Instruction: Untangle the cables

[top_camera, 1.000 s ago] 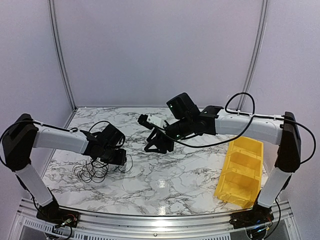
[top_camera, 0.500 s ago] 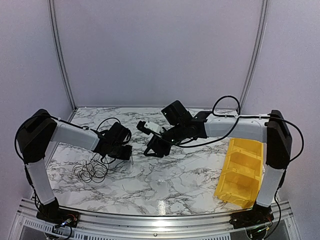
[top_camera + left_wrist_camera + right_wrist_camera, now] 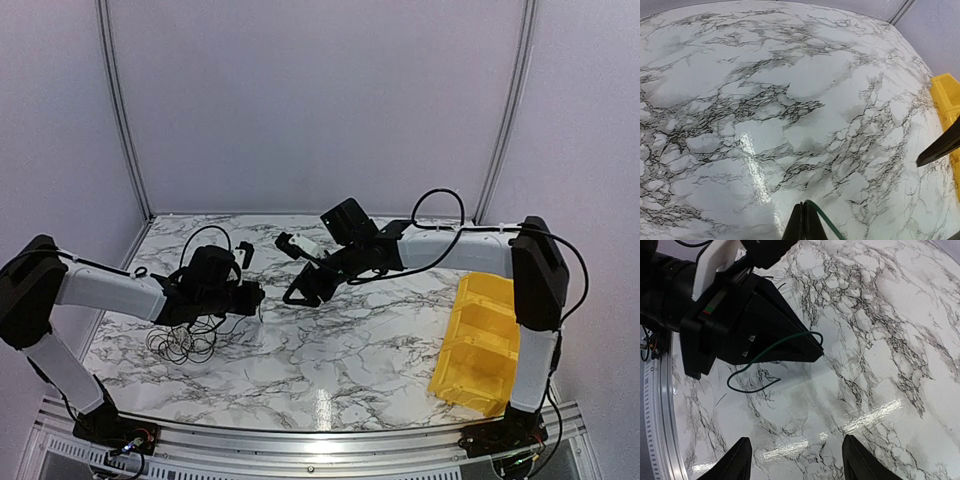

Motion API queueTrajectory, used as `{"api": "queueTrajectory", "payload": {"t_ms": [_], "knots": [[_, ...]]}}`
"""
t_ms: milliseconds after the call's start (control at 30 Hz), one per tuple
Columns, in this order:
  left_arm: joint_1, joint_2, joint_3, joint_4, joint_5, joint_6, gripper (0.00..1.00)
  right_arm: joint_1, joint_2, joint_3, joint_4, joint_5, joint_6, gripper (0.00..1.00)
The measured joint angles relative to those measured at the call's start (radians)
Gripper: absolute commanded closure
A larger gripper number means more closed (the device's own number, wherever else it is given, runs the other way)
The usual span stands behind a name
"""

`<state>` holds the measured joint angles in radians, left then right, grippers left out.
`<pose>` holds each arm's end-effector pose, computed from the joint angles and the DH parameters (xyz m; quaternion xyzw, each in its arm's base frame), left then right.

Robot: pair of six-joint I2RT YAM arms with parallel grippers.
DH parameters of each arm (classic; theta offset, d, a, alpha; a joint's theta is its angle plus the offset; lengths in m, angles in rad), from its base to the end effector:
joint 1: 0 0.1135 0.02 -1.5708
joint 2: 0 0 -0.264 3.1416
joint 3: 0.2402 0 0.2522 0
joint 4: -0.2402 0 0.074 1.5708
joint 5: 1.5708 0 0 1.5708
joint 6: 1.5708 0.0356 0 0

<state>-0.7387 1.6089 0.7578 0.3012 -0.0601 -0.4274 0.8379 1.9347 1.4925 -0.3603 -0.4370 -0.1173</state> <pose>0.2454 -0.2206 0.1754 0.1207 0.8639 -0.2470 0.4221 0.2797 0.3333 0.2332 -0.4882 0.7665 0.3170 0.2715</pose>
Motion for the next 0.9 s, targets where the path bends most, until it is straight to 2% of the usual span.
{"api": "queueTrajectory", "payload": {"t_ms": [300, 667, 900], "knots": [[-0.047, -0.004, 0.0, 0.051, 0.008, -0.06, 1.0, 0.047, 0.064, 0.076, 0.0, -0.086, 0.048, 0.35], [-0.047, 0.014, 0.002, 0.054, 0.049, -0.281, 1.0, 0.089, 0.064, 0.07, 0.001, -0.047, 0.049, 0.32], [-0.047, 0.014, 0.013, 0.055, 0.079, -0.356, 1.0, 0.122, 0.064, 0.039, 0.005, -0.004, 0.023, 0.31]]}}
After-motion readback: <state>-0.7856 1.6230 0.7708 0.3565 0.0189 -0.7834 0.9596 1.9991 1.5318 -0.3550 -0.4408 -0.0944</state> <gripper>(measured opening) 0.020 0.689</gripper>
